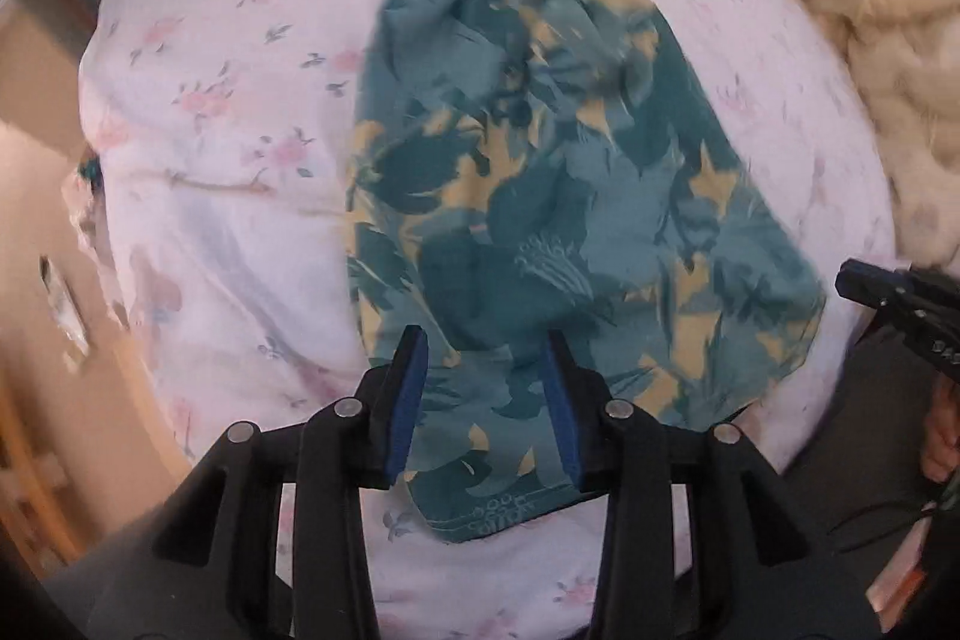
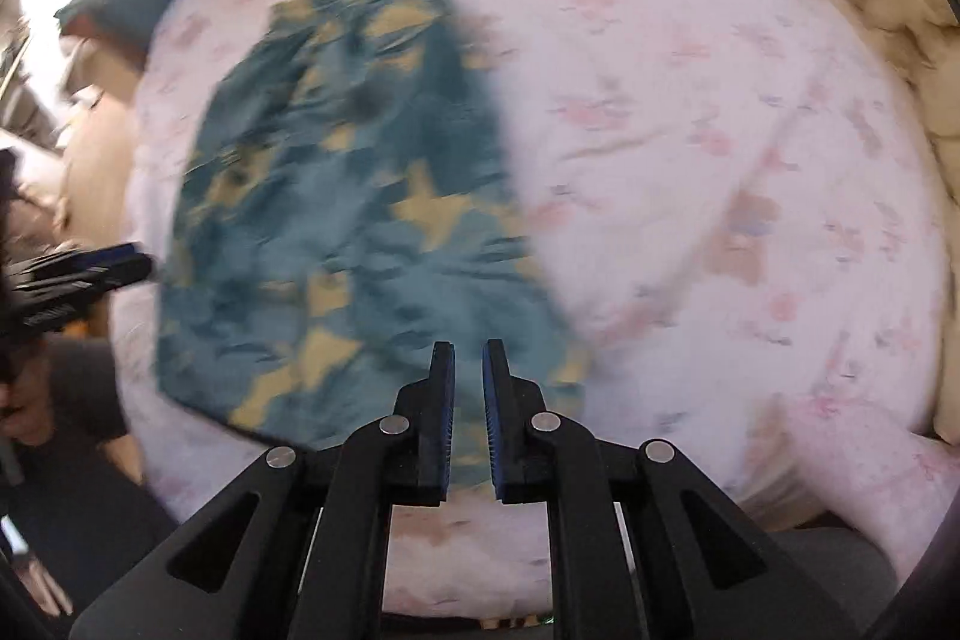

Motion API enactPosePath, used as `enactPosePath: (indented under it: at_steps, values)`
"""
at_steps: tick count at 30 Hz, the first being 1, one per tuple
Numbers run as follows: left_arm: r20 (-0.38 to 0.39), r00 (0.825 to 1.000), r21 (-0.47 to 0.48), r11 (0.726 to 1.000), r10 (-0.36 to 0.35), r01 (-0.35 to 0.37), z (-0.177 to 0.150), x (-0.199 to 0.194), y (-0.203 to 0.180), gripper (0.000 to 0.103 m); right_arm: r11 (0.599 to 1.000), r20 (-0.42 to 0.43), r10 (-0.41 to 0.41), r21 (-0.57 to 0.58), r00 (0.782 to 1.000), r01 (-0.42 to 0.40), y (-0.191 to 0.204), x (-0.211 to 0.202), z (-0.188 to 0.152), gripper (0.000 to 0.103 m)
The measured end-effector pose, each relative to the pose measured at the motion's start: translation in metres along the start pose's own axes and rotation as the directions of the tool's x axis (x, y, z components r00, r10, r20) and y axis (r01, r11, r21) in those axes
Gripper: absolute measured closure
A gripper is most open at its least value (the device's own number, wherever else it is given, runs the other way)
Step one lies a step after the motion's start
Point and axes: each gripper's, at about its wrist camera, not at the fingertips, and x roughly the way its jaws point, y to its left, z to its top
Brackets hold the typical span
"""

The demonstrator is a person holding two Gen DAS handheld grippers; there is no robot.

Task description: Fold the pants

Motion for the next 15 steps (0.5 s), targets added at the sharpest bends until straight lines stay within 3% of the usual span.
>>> enactPosePath:
  at_steps: [2, 4, 6, 7, 8, 9, 11, 13, 15]
  values:
    - [-0.045, 0.999, 0.022, 0.999, 0.032, -0.031, -0.002, 0.013, -0.006, 0.068, 0.999, -0.060, 0.038, -0.009, 0.997, -0.039, 0.009, 0.021, -0.006, 0.091]
    - [-0.151, 0.987, 0.047, 0.998, 0.053, -0.046, -0.004, 0.041, -0.003, 0.068, 0.999, -0.148, 0.044, 0.016, 0.988, -0.042, 0.007, 0.059, -0.012, 0.091]
    - [-0.265, 0.960, -0.011, 0.996, 0.087, -0.093, -0.009, 0.066, 0.016, 0.067, 0.995, -0.243, 0.060, 0.093, 0.968, -0.039, -0.003, 0.088, -0.022, 0.091]
    - [-0.274, 0.959, -0.043, 0.996, 0.069, -0.084, -0.010, 0.066, 0.022, 0.066, 0.983, -0.298, 0.110, 0.173, 0.948, -0.060, -0.012, 0.102, -0.034, 0.091]
    - [-0.265, 0.963, -0.071, 0.995, 0.046, -0.067, -0.010, 0.061, 0.026, 0.067, 0.979, -0.314, 0.129, 0.189, 0.941, -0.071, -0.013, 0.107, -0.040, 0.091]
    - [-0.209, 0.978, -0.089, 0.995, 0.027, -0.046, -0.008, 0.045, 0.029, 0.067, 0.981, -0.305, 0.127, 0.178, 0.944, -0.074, -0.011, 0.104, -0.041, 0.091]
    - [-0.077, 0.997, -0.106, 0.994, 0.022, -0.030, -0.003, 0.014, 0.035, 0.066, 0.979, -0.226, 0.154, 0.170, 0.962, -0.117, -0.009, 0.081, -0.032, 0.091]
    - [0.042, 0.998, -0.107, 0.994, 0.036, -0.031, 0.011, -0.016, 0.041, 0.057, 0.973, -0.124, 0.187, 0.162, 0.974, -0.166, -0.012, 0.052, -0.011, 0.091]
    - [0.110, 0.993, -0.125, 0.992, 0.046, -0.032, 0.030, -0.033, 0.049, 0.054, 0.956, -0.014, 0.256, 0.155, 0.967, -0.251, -0.021, 0.025, 0.017, 0.084]
